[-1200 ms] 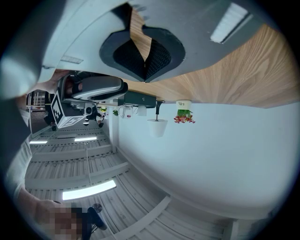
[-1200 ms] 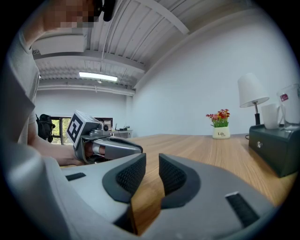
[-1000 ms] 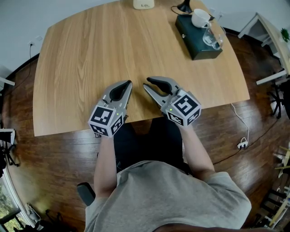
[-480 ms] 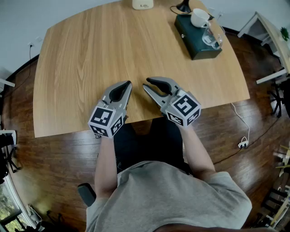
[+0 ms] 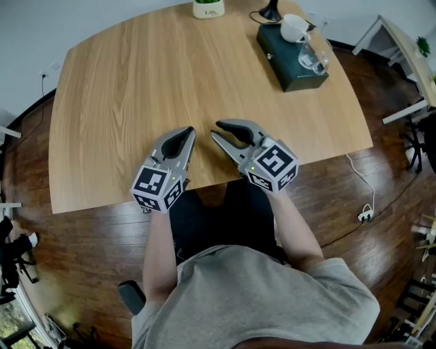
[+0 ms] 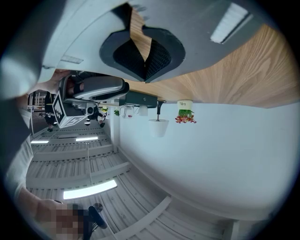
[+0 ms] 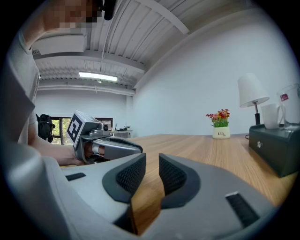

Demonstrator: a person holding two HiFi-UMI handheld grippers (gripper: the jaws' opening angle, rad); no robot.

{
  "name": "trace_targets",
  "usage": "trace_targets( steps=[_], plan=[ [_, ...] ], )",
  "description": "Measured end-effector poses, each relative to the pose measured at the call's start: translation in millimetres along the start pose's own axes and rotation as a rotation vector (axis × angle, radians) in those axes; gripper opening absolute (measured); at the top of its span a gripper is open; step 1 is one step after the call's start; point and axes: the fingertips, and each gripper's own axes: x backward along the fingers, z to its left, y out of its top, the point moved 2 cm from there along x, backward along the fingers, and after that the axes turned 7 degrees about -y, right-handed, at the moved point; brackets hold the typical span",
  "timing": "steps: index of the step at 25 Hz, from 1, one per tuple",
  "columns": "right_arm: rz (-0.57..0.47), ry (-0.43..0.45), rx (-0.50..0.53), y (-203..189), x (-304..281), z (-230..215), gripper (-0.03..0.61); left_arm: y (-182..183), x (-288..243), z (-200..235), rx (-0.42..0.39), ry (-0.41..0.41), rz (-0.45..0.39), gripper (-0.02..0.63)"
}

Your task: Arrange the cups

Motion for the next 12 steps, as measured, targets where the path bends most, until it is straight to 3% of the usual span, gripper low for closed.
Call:
trace_targets(
  steps=[12],
  plan=[
    [0.0,0.0,0.002,1.0,-0.1,0.3,0.078,1.2,0.4,0.5,0.0,0.0,-0.002,0.011]
  ],
)
